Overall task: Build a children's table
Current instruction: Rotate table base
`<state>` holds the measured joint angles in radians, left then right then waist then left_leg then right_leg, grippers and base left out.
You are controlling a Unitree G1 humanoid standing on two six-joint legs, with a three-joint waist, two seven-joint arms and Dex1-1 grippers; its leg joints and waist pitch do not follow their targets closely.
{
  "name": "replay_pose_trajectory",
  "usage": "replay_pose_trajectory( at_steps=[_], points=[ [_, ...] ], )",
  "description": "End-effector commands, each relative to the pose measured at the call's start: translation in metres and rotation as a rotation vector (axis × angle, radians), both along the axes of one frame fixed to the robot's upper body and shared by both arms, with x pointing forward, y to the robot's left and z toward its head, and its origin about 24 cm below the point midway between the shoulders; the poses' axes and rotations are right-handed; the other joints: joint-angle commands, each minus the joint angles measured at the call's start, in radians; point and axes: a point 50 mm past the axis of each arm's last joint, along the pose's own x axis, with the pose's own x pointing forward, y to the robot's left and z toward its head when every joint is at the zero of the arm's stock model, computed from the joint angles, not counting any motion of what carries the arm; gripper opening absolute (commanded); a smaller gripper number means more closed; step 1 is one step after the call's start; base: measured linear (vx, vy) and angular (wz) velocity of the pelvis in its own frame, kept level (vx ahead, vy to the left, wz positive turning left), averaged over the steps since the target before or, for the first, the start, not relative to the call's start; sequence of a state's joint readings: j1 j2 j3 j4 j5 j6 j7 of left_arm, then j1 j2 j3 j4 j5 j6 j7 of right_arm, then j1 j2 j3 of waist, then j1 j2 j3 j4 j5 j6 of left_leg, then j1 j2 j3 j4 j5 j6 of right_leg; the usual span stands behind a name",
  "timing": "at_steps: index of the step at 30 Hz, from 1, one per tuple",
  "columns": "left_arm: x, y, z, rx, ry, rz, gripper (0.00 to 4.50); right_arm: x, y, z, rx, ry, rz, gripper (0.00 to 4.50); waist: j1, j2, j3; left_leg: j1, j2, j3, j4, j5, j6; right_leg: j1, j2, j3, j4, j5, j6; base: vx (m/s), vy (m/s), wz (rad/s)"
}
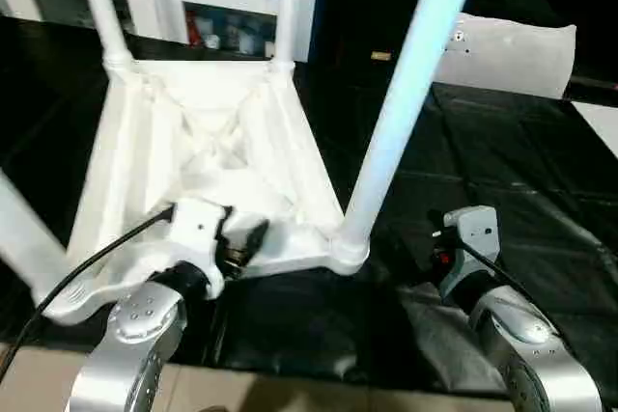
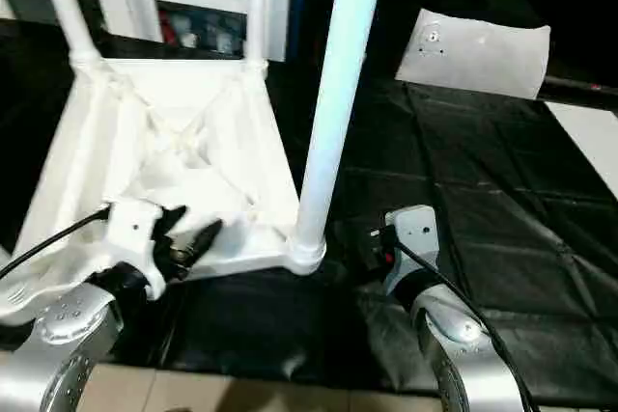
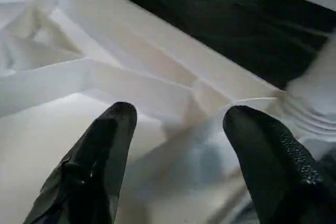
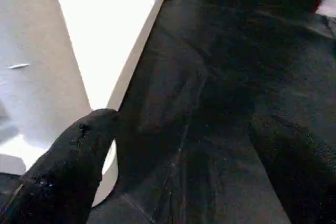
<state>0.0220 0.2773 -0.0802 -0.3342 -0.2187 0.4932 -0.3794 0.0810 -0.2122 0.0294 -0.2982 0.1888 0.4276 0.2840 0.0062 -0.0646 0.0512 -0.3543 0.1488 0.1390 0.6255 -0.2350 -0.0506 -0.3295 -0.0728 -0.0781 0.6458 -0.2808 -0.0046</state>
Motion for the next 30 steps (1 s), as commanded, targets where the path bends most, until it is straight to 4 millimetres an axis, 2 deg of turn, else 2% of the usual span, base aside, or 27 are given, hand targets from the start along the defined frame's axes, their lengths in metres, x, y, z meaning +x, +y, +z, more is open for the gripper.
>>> replay_pose_trajectory(
  at_steps=[1,2,3,4,5,6,8,9,11,12,13,14,15,17,18,20,22,27,30],
  points=[
    [0.005,-0.007,0.001,0.013,0.019,-0.104,3.52,0.003,-0.009,0.001,-0.047,-0.014,-0.016,4.50,-0.001,0.011,-0.025,0.005,0.086,-0.028,-0.106,-0.217,-0.007,0.022,-0.086,0.073,-0.097,-0.122,-0.171,-0.071,0.004,-0.06],
    [0.007,-0.007,0.001,0.030,0.024,-0.131,3.58,0.003,-0.009,0.002,-0.060,-0.016,-0.011,4.50,0.000,0.013,-0.026,0.006,0.085,-0.028,-0.107,-0.235,-0.014,0.021,-0.085,0.074,-0.099,-0.163,-0.160,-0.072,0.007,-0.08],
    [0.009,-0.007,0.000,0.057,0.037,-0.166,3.85,0.004,-0.009,0.001,-0.073,-0.013,0.000,4.50,-0.002,0.016,-0.023,0.006,0.084,-0.029,-0.110,-0.265,-0.028,0.015,-0.084,0.076,-0.105,-0.228,-0.142,-0.072,0.007,-0.08],
    [0.013,-0.006,-0.001,0.086,0.051,-0.204,3.85,0.004,-0.009,0.001,-0.091,-0.012,0.019,4.50,-0.002,0.019,-0.023,0.006,0.082,-0.029,-0.110,-0.285,-0.038,0.010,-0.083,0.079,-0.112,-0.275,-0.126,-0.066,0.009,-0.07],
    [0.015,-0.006,-0.002,0.098,0.061,-0.219,3.85,0.005,-0.009,0.001,-0.098,-0.012,0.029,4.50,-0.003,0.018,-0.025,0.008,0.081,-0.029,-0.109,-0.284,-0.039,0.007,-0.082,0.081,-0.110,-0.280,-0.124,0.000,0.000,0.00],
    [0.019,-0.004,-0.003,0.119,0.078,-0.237,3.85,0.005,-0.009,0.001,-0.105,-0.014,0.043,4.50,-0.004,0.025,-0.027,0.007,0.081,-0.029,-0.108,-0.268,-0.039,0.006,-0.085,0.083,-0.108,-0.259,-0.132,0.000,0.000,0.00],
    [0.024,-0.002,-0.003,0.144,0.110,-0.301,3.85,0.004,-0.009,0.002,-0.113,-0.012,0.084,4.50,-0.003,0.025,-0.030,0.005,0.080,-0.028,-0.107,-0.244,-0.031,0.006,-0.082,0.084,-0.105,-0.222,-0.139,0.000,0.000,0.00],
    [0.025,-0.003,-0.002,0.162,0.118,-0.367,3.85,0.003,-0.009,0.002,-0.119,-0.005,0.103,4.50,-0.005,0.028,-0.032,0.002,0.082,-0.027,-0.106,-0.213,-0.024,0.008,-0.082,0.085,-0.099,-0.161,-0.155,0.000,0.000,0.00],
    [0.026,-0.004,-0.002,0.187,0.129,-0.460,3.85,0.002,-0.011,0.002,-0.125,0.006,0.128,4.50,-0.001,0.028,-0.036,0.003,0.082,-0.024,-0.104,-0.164,-0.004,0.009,-0.082,0.086,-0.095,-0.092,-0.168,0.000,0.000,0.00],
    [0.029,-0.005,-0.001,0.199,0.144,-0.510,3.85,0.001,-0.013,0.002,-0.143,0.008,0.132,4.50,-0.001,0.032,-0.039,0.002,0.083,-0.021,-0.100,-0.119,0.005,0.011,-0.081,0.085,-0.086,-0.011,-0.188,0.000,0.000,0.00],
    [0.029,-0.005,-0.001,0.199,0.144,-0.510,3.85,0.001,-0.013,0.002,-0.143,0.008,0.132,4.50,0.000,0.031,-0.042,0.002,0.082,-0.019,-0.097,-0.084,0.014,0.014,-0.080,0.084,-0.081,0.047,-0.201,0.000,0.000,0.00],
    [0.032,-0.005,-0.001,0.200,0.146,-0.515,3.58,0.001,-0.014,0.001,-0.151,0.007,0.128,4.50,0.000,0.032,-0.045,0.002,0.083,-0.018,-0.094,-0.063,0.019,0.015,-0.080,0.084,-0.077,0.083,-0.211,0.000,0.000,0.00],
    [0.036,-0.005,0.000,0.198,0.147,-0.511,3.58,0.001,-0.015,0.001,-0.155,0.007,0.126,4.50,0.001,0.031,-0.047,0.000,0.082,-0.015,-0.090,-0.029,0.034,0.016,-0.080,0.083,-0.074,0.134,-0.227,0.000,0.000,0.00],
    [0.041,-0.007,0.002,0.206,0.158,-0.539,3.58,0.000,-0.016,0.001,-0.157,0.007,0.130,4.50,0.004,0.030,-0.048,-0.001,0.080,-0.012,-0.088,-0.003,0.051,0.016,-0.079,0.083,-0.071,0.171,-0.242,0.000,0.000,0.00],
    [0.041,-0.009,0.002,0.209,0.179,-0.571,3.43,-0.001,-0.016,0.001,-0.157,0.009,0.132,4.50,0.004,0.030,-0.047,-0.002,0.082,-0.012,-0.089,-0.006,0.057,0.018,-0.080,0.082,-0.072,0.164,-0.249,0.000,0.000,0.00],
    [0.041,-0.010,0.001,0.213,0.212,-0.613,3.20,-0.001,-0.016,0.001,-0.162,0.013,0.136,4.50,0.004,0.032,-0.045,0.001,0.085,-0.011,-0.091,-0.044,0.049,0.017,-0.080,0.081,-0.074,0.118,-0.256,0.000,0.000,0.00],
    [0.041,-0.011,0.000,0.228,0.234,-0.627,3.15,-0.002,-0.017,0.000,-0.167,0.017,0.139,4.50,0.003,0.033,-0.041,0.002,0.087,-0.009,-0.094,-0.086,0.035,0.015,-0.081,0.082,-0.078,0.056,-0.259,0.000,0.000,0.00],
    [0.050,-0.010,-0.003,0.263,0.268,-0.582,2.66,-0.001,-0.015,0.000,-0.164,0.020,0.147,4.50,0.001,0.031,-0.037,0.003,0.087,-0.007,-0.096,-0.127,0.021,0.010,-0.080,0.085,-0.089,-0.045,-0.243,0.000,0.000,0.00],
    [0.051,-0.009,-0.004,0.293,0.284,-0.595,2.43,-0.001,-0.014,-0.001,-0.164,0.021,0.151,4.50,0.002,0.029,-0.037,0.002,0.088,-0.008,-0.098,-0.129,0.019,0.009,-0.081,0.085,-0.090,-0.054,-0.240,0.000,0.000,0.00]
  ],
)
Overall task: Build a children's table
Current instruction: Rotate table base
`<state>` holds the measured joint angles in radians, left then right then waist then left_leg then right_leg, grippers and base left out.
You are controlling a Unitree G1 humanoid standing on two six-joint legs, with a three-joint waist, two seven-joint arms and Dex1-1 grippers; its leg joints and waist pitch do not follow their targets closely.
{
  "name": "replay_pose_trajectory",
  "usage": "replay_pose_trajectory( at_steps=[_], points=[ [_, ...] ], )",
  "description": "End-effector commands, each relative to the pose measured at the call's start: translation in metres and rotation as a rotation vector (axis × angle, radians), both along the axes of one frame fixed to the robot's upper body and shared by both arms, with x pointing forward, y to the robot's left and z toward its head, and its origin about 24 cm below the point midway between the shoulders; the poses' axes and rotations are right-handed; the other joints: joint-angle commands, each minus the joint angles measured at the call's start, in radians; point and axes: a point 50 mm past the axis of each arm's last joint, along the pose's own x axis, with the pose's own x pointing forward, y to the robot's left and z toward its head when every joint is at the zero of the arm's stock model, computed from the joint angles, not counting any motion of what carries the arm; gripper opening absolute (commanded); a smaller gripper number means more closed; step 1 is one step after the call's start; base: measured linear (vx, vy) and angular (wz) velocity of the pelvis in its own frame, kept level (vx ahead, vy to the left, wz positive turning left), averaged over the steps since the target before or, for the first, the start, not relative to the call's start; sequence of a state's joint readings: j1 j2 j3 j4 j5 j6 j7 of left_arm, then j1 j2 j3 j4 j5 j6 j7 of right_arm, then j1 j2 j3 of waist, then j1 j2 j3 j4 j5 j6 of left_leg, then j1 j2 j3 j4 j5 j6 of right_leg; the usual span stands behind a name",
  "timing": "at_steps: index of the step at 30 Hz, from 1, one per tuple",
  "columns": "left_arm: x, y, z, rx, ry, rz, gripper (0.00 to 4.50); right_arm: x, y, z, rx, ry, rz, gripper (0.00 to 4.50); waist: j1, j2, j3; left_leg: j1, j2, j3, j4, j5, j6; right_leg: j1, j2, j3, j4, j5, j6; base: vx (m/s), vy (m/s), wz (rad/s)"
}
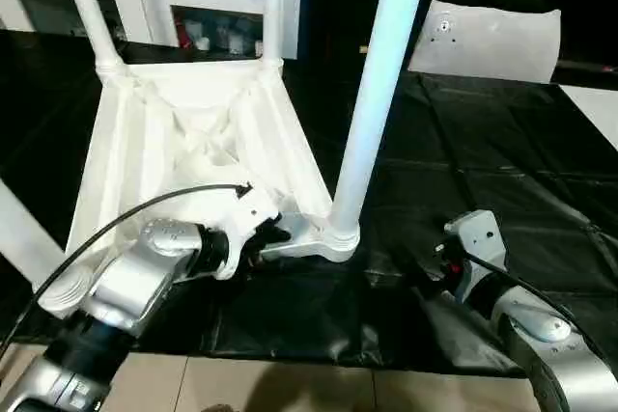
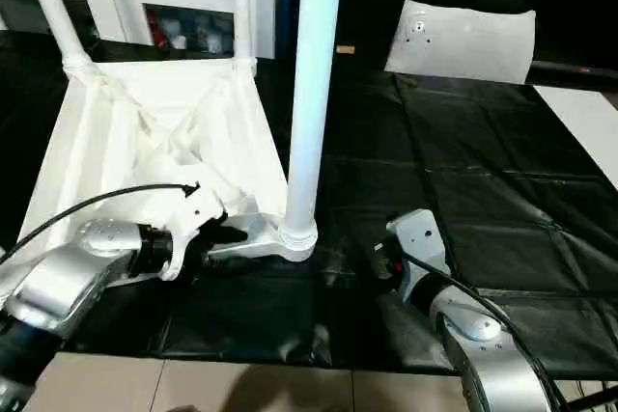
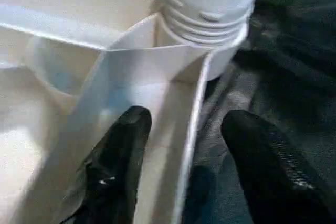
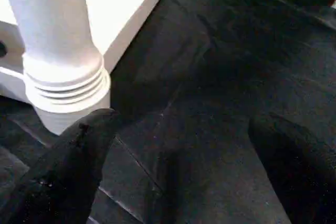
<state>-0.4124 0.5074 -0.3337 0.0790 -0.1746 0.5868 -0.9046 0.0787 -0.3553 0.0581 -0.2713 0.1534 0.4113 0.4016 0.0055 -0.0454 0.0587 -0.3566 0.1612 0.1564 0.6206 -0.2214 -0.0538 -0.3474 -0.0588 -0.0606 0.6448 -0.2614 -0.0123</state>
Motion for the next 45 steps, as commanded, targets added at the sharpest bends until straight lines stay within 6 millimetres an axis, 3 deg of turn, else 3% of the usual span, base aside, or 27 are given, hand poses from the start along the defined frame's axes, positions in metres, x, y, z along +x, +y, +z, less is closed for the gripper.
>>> replay_pose_trajectory(
  at_steps=[1,4,6,16,19,27,35,37,38,39,41,42,43,44,45],
  points=[
    [0.002,-0.001,-0.001,0.040,0.004,-0.016,2.34,0.002,0.001,0.002,-0.014,-0.008,0.012,4.50,0.003,0.011,-0.044,0.004,0.075,-0.025,-0.093,-0.139,0.023,0.027,-0.095,0.068,-0.089,-0.075,-0.230,0.000,0.000,0.00],
    [0.005,-0.001,-0.001,0.065,0.002,-0.006,2.27,0.003,0.003,0.002,-0.013,-0.008,0.018,4.50,0.004,0.010,-0.047,0.003,0.076,-0.026,-0.091,-0.114,0.029,0.028,-0.096,0.068,-0.085,-0.038,-0.234,0.000,0.000,0.00],
    [0.007,-0.001,-0.001,0.079,0.000,-0.016,1.98,0.003,0.004,0.001,-0.015,-0.006,0.026,4.50,0.005,0.009,-0.047,0.003,0.075,-0.025,-0.091,-0.104,0.034,0.027,-0.094,0.067,-0.084,-0.022,-0.235,0.000,0.000,0.00],
    [0.008,-0.001,0.000,0.099,0.009,-0.033,1.43,0.002,0.005,0.000,-0.016,-0.002,0.033,4.50,0.005,0.011,-0.045,0.003,0.077,-0.025,-0.093,-0.133,0.029,0.026,-0.097,0.068,-0.088,-0.064,-0.240,0.000,0.000,0.00],
    [0.009,-0.001,0.000,0.118,0.014,-0.051,1.05,0.002,0.006,0.000,-0.015,-0.001,0.038,4.50,0.005,0.017,-0.045,0.003,0.077,-0.027,-0.095,-0.133,0.026,0.026,-0.097,0.068,-0.087,-0.054,-0.240,0.000,0.000,0.00],
    [0.010,0.003,-0.002,0.160,0.025,-0.081,0.37,-0.001,0.009,0.001,0.009,0.004,0.079,4.50,0.004,0.014,-0.042,0.003,0.078,-0.027,-0.098,-0.164,0.019,0.024,-0.098,0.069,-0.092,-0.092,-0.237,0.000,0.000,0.00],
    [0.010,0.003,-0.002,0.160,0.025,-0.081,0.37,-0.001,0.009,0.001,0.009,0.004,0.079,4.50,0.003,0.014,-0.042,0.002,0.079,-0.027,-0.098,-0.158,0.021,0.024,-0.099,0.069,-0.091,-0.079,-0.242,0.000,0.000,0.00],
    [0.011,0.003,-0.002,0.170,0.026,-0.089,0.13,-0.003,0.011,0.001,0.019,0.012,0.113,4.50,0.004,0.013,-0.041,0.002,0.078,-0.027,-0.098,-0.172,0.022,0.024,-0.099,0.070,-0.094,-0.103,-0.238,0.000,0.000,0.00],
    [0.007,0.001,0.001,0.128,0.008,-0.182,0.06,-0.005,0.012,0.006,0.046,0.017,0.208,4.50,0.004,0.016,-0.041,0.002,0.078,-0.028,-0.099,-0.173,0.021,0.024,-0.100,0.070,-0.094,-0.107,-0.237,0.000,0.000,0.00],
    [0.004,-0.001,0.003,0.098,-0.005,-0.251,0.06,-0.007,0.013,0.009,0.065,0.022,0.281,4.50,0.005,0.012,-0.041,-0.001,0.076,-0.030,-0.097,-0.187,0.035,0.029,-0.100,0.070,-0.101,-0.121,-0.230,0.000,0.000,0.00],
    [-0.001,-0.001,0.006,0.063,-0.032,-0.344,0.02,-0.008,0.013,0.016,0.090,0.023,0.382,4.50,0.003,0.008,-0.045,-0.004,0.082,-0.029,-0.096,-0.139,0.051,0.032,-0.101,0.071,-0.091,-0.048,-0.228,0.000,0.000,0.00],
    [-0.002,-0.001,0.006,0.061,-0.038,-0.361,0.02,-0.008,0.013,0.018,0.095,0.023,0.402,4.50,0.003,0.011,-0.048,-0.001,0.081,-0.027,-0.093,-0.111,0.068,0.031,-0.100,0.069,-0.086,0.003,-0.238,0.000,0.000,0.00],
    [-0.004,0.001,0.006,0.055,-0.040,-0.380,0.02,-0.006,0.012,0.019,0.096,0.024,0.429,4.50,0.003,-0.001,-0.051,-0.001,0.081,-0.024,-0.091,-0.074,0.085,0.031,-0.099,0.067,-0.082,0.052,-0.250,0.000,0.000,0.00],
    [-0.004,0.001,0.006,0.055,-0.040,-0.380,0.02,-0.006,0.012,0.019,0.096,0.024,0.429,4.50,0.006,0.004,-0.051,-0.001,0.080,-0.025,-0.091,-0.061,0.092,0.032,-0.101,0.066,-0.078,0.065,-0.257,0.000,0.000,0.00],
    [-0.007,0.004,0.006,0.051,-0.034,-0.407,0.02,-0.002,0.011,0.022,0.095,0.025,0.470,4.50,0.009,-0.002,-0.052,0.003,0.080,-0.020,-0.088,-0.048,0.101,0.028,-0.100,0.065,-0.078,0.083,-0.266,0.000,0.000,0.00]
  ],
)
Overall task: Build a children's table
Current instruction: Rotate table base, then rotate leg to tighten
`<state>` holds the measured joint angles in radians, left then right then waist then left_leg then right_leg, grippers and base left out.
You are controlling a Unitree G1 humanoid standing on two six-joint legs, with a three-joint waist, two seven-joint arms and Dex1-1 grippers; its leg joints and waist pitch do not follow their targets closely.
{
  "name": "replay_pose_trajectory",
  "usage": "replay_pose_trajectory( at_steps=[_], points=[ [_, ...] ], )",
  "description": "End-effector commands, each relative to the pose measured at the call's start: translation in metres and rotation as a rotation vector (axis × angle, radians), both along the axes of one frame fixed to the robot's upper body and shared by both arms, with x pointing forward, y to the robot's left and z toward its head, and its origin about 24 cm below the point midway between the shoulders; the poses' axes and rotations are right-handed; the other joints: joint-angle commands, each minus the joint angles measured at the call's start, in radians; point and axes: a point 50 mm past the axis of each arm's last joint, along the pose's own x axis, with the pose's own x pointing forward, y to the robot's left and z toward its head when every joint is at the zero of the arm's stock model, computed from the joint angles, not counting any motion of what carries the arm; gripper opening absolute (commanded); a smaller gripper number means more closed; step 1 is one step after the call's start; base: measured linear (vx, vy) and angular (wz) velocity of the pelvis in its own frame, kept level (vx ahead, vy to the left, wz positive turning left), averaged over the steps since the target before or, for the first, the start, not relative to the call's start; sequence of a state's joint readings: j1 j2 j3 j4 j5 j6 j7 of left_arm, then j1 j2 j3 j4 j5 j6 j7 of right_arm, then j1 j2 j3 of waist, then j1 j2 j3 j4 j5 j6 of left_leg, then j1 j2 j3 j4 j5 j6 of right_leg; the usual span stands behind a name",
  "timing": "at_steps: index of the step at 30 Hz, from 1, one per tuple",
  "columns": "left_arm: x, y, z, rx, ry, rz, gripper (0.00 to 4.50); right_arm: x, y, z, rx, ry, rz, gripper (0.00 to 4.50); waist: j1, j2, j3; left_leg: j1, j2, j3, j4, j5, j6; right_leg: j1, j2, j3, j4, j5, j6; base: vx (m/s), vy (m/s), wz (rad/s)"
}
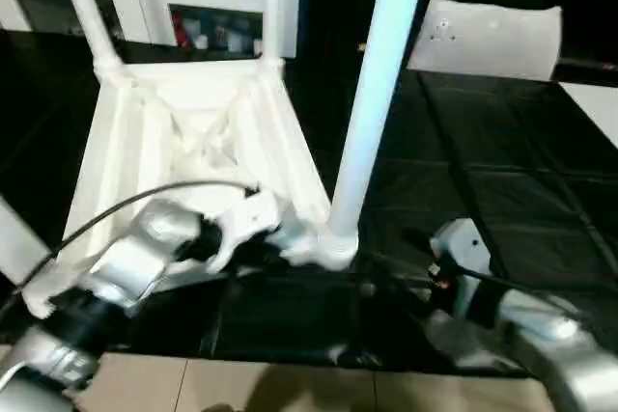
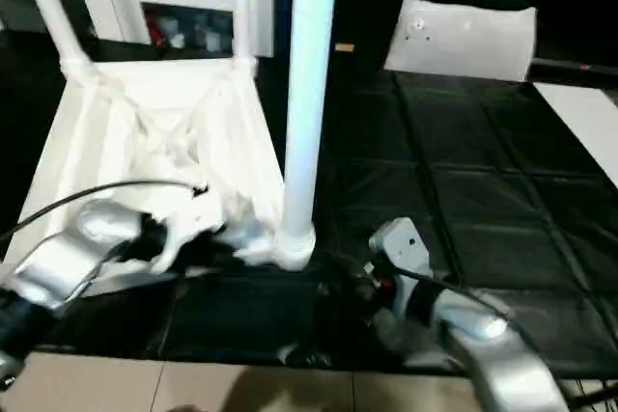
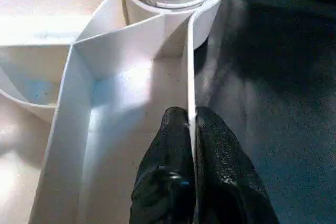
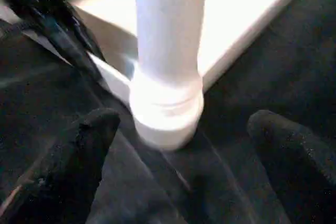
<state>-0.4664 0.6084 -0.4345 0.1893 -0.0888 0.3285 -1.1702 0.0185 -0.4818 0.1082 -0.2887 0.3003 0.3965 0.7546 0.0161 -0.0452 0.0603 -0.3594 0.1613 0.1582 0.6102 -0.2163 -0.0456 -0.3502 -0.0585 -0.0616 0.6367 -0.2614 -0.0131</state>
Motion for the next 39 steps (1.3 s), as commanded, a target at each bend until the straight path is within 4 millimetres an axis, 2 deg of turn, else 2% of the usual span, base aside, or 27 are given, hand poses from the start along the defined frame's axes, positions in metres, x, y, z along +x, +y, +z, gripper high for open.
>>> replay_pose_trajectory(
  at_steps=[1,3,4,8,9,11,12,14,15,16,17,20,22,23,26,29,31,32,35,39],
  points=[
    [-0.005,-0.007,0.006,-0.064,0.004,-0.090,0.02,0.002,-0.003,0.004,0.006,-0.010,0.035,4.50,0.001,0.000,-0.054,0.005,0.080,-0.023,-0.078,-0.046,0.098,0.034,-0.102,0.066,-0.067,0.089,-0.269,0.000,0.000,0.00],
    [-0.006,-0.004,0.005,-0.050,0.007,-0.093,0.02,0.004,-0.003,0.004,0.007,-0.007,0.052,4.50,0.012,0.005,-0.052,0.010,0.082,-0.020,-0.078,-0.040,0.096,0.029,-0.100,0.065,-0.068,0.078,-0.269,0.000,0.000,0.00],
    [-0.007,-0.002,0.005,-0.043,0.005,-0.094,0.02,0.004,-0.002,0.004,0.005,-0.008,0.062,4.50,0.016,-0.003,-0.053,0.009,0.082,-0.019,-0.079,-0.036,0.096,0.030,-0.101,0.064,-0.066,0.071,-0.270,0.000,0.000,0.00],
    [-0.005,0.001,0.004,-0.047,-0.041,-0.086,0.02,0.007,-0.001,0.004,0.003,-0.006,0.085,4.50,0.019,-0.003,-0.052,0.009,0.082,-0.019,-0.081,-0.043,0.083,0.031,-0.101,0.063,-0.067,0.049,-0.262,0.000,0.000,0.00],
    [-0.003,0.001,0.004,-0.055,-0.053,-0.072,0.02,0.008,-0.001,0.004,0.003,-0.007,0.086,4.50,0.018,-0.011,-0.051,0.007,0.081,-0.019,-0.081,-0.051,0.083,0.032,-0.102,0.064,-0.070,0.028,-0.258,0.000,0.000,0.00],
    [0.001,0.000,0.006,-0.083,-0.092,-0.021,0.02,0.010,0.000,0.004,0.003,-0.011,0.092,4.50,0.018,-0.010,-0.050,0.008,0.080,-0.018,-0.081,-0.065,0.075,0.031,-0.103,0.064,-0.074,-0.012,-0.252,0.000,0.000,0.00],
    [0.001,0.000,0.007,-0.095,-0.098,-0.016,0.46,0.011,0.000,0.004,0.005,-0.014,0.085,4.50,0.018,-0.010,-0.049,0.009,0.080,-0.017,-0.081,-0.076,0.069,0.029,-0.103,0.065,-0.076,-0.033,-0.248,0.000,0.000,0.00],
    [0.000,0.000,0.008,-0.102,-0.098,-0.017,0.57,0.011,0.000,0.003,0.007,-0.015,0.073,4.50,0.020,-0.007,-0.049,0.009,0.081,-0.017,-0.082,-0.081,0.060,0.028,-0.102,0.066,-0.076,-0.046,-0.243,0.000,0.000,0.00],
    [-0.001,0.001,0.008,-0.098,-0.108,-0.020,0.66,0.011,0.001,0.002,0.009,-0.015,0.062,4.50,0.022,-0.002,-0.049,0.010,0.082,-0.018,-0.083,-0.088,0.054,0.027,-0.104,0.066,-0.077,-0.051,-0.244,0.000,0.000,0.00],
    [-0.002,0.001,0.008,-0.093,-0.117,-0.018,0.79,0.010,0.001,0.001,0.011,-0.015,0.060,4.50,0.020,-0.004,-0.050,0.008,0.082,-0.018,-0.084,-0.091,0.050,0.027,-0.102,0.066,-0.076,-0.042,-0.243,0.000,0.000,0.00],
    [-0.002,0.002,0.008,-0.093,-0.109,-0.014,0.79,0.010,0.002,0.001,0.013,-0.014,0.059,4.50,0.021,-0.001,-0.050,0.009,0.083,-0.019,-0.085,-0.093,0.046,0.028,-0.102,0.066,-0.075,-0.038,-0.242,0.000,0.000,0.00],
    [-0.003,0.002,0.008,-0.102,-0.101,-0.009,0.79,0.007,0.003,-0.001,0.019,-0.010,0.059,4.50,0.017,-0.005,-0.051,0.009,0.081,-0.019,-0.084,-0.090,0.046,0.029,-0.100,0.065,-0.073,-0.011,-0.243,0.000,0.000,0.00],
    [-0.004,0.002,0.008,-0.100,-0.102,-0.015,0.79,0.006,0.004,-0.002,0.022,-0.007,0.060,4.50,0.018,-0.005,-0.051,0.009,0.081,-0.018,-0.083,-0.085,0.049,0.029,-0.100,0.066,-0.073,-0.002,-0.247,0.000,0.000,0.00],
    [-0.004,0.003,0.007,-0.095,-0.095,-0.022,0.79,0.006,0.005,-0.003,0.022,-0.006,0.060,4.50,0.020,-0.001,-0.052,0.009,0.081,-0.019,-0.083,-0.084,0.049,0.029,-0.101,0.066,-0.072,-0.001,-0.248,0.000,0.000,0.00],
    [-0.005,0.006,0.004,-0.059,-0.071,-0.034,0.79,0.006,0.005,-0.005,0.021,-0.006,0.057,4.50,0.019,-0.001,-0.052,0.010,0.081,-0.019,-0.084,-0.086,0.048,0.029,-0.099,0.066,-0.073,0.001,-0.248,0.000,0.000,0.00],
    [-0.006,0.010,0.002,-0.030,-0.056,-0.037,0.45,0.006,0.006,-0.005,0.021,-0.009,0.054,4.50,0.018,0.000,-0.052,0.012,0.081,-0.020,-0.085,-0.094,0.042,0.029,-0.099,0.066,-0.072,-0.003,-0.249,0.000,0.000,0.00],
    [-0.006,0.011,0.001,-0.018,-0.049,-0.039,0.42,0.006,0.006,-0.006,0.021,-0.009,0.053,4.50,0.018,0.002,-0.052,0.012,0.082,-0.020,-0.085,-0.091,0.041,0.029,-0.099,0.066,-0.072,0.008,-0.252,0.000,0.000,0.00],
    [-0.006,0.012,0.001,-0.006,-0.049,-0.040,0.24,0.006,0.007,-0.006,0.021,-0.009,0.055,4.50,0.020,0.006,-0.051,0.012,0.081,-0.020,-0.085,-0.095,0.039,0.029,-0.100,0.066,-0.071,0.007,-0.255,0.000,0.000,0.00],
    [-0.006,0.015,0.000,0.015,-0.041,-0.036,0.04,0.005,0.008,-0.007,0.023,-0.008,0.061,4.50,0.020,0.005,-0.053,0.011,0.081,-0.020,-0.085,-0.094,0.038,0.030,-0.099,0.066,-0.069,0.026,-0.259,0.000,0.000,0.00],
    [-0.006,0.014,0.002,0.011,-0.039,-0.058,0.04,0.005,0.010,-0.008,0.023,-0.006,0.074,4.50,0.020,0.010,-0.052,0.012,0.081,-0.020,-0.085,-0.100,0.034,0.030,-0.100,0.066,-0.069,0.035,-0.266,0.000,0.000,0.00]
  ],
)
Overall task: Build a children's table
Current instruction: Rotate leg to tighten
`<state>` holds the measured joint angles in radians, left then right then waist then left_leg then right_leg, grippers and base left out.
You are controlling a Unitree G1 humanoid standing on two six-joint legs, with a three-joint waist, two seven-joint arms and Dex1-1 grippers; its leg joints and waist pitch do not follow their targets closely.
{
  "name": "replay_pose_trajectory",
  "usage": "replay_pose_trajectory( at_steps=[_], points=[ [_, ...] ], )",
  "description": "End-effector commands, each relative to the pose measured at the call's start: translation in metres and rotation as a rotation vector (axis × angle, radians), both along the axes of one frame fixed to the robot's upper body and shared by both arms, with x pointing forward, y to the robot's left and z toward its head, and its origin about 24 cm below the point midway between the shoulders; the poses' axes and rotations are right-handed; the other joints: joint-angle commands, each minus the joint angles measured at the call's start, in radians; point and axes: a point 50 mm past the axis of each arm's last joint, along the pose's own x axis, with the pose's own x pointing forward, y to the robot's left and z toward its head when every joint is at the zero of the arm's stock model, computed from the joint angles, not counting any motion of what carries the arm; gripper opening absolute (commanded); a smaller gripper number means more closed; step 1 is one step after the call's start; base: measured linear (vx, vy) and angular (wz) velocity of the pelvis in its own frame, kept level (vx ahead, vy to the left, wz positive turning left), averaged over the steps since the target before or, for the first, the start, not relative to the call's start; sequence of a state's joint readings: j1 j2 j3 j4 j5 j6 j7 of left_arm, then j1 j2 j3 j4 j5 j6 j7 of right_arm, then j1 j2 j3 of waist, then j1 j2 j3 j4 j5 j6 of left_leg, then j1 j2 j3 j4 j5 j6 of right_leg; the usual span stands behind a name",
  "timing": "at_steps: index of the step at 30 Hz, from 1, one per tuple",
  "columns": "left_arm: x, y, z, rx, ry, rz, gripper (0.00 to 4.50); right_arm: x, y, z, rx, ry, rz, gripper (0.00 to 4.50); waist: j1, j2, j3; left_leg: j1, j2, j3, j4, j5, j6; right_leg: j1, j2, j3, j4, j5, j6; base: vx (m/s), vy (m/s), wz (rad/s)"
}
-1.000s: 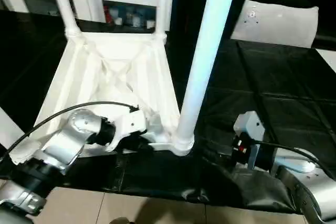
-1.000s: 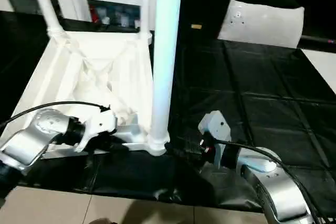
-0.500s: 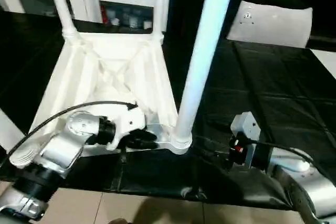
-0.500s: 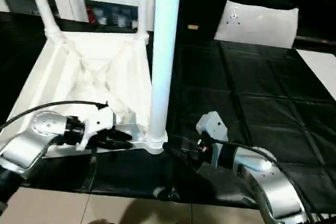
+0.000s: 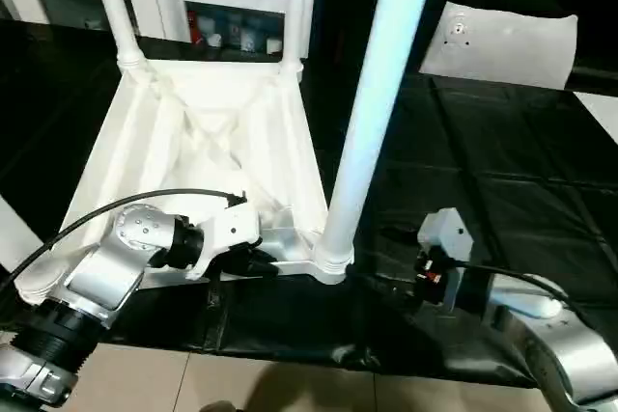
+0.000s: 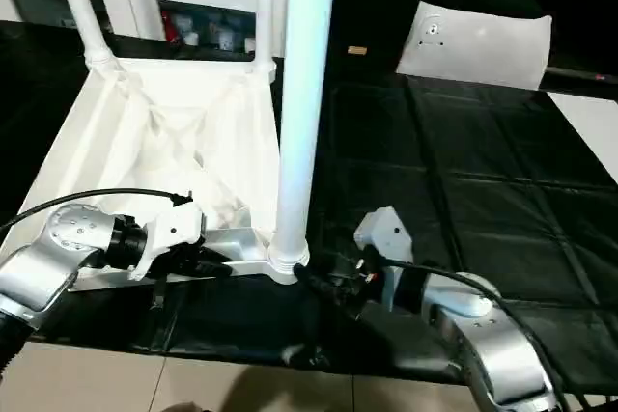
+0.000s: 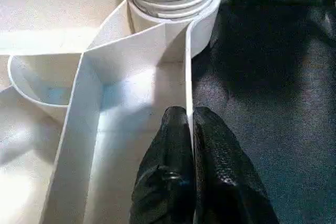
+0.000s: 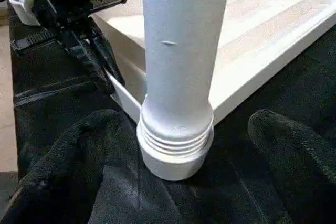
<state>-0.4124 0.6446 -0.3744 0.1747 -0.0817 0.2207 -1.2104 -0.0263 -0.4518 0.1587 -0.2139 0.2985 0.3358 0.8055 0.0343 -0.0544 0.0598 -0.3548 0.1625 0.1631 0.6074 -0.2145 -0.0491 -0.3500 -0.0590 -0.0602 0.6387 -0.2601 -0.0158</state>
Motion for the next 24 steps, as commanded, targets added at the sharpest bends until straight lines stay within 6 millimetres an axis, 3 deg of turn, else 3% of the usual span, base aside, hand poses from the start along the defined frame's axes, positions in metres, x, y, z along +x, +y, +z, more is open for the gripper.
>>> replay_pose_trajectory(
  at_steps=[1,8,14,24],
  points=[
    [0.000,-0.002,-0.001,0.019,0.008,-0.036,0.04,0.000,-0.002,-0.002,-0.019,-0.003,0.010,4.50,0.002,0.021,-0.052,0.007,0.079,-0.025,-0.082,-0.107,0.037,0.031,-0.099,0.064,-0.071,0.030,-0.264,0.000,0.000,0.00],
    [0.000,-0.011,0.005,-0.021,-0.011,-0.151,0.04,0.010,0.001,0.004,-0.012,0.005,0.121,4.50,0.001,0.019,-0.055,0.007,0.079,-0.025,-0.080,-0.097,0.046,0.034,-0.100,0.063,-0.068,0.054,-0.278,0.000,0.000,0.00],
    [-0.007,-0.022,0.001,0.001,0.007,-0.282,0.00,0.021,0.000,0.002,0.004,0.038,0.243,3.92,0.017,0.017,-0.060,0.011,0.080,-0.020,-0.072,-0.035,0.078,0.032,-0.099,0.061,-0.058,0.143,-0.301,0.000,0.000,0.00],
    [-0.002,-0.020,-0.001,0.048,-0.014,-0.311,0.00,0.022,-0.001,-0.001,0.005,0.116,0.426,3.13,0.031,0.014,-0.058,0.011,0.083,-0.021,-0.076,-0.078,0.060,0.033,-0.103,0.061,-0.066,0.045,-0.284,0.000,0.000,0.00]
  ],
)
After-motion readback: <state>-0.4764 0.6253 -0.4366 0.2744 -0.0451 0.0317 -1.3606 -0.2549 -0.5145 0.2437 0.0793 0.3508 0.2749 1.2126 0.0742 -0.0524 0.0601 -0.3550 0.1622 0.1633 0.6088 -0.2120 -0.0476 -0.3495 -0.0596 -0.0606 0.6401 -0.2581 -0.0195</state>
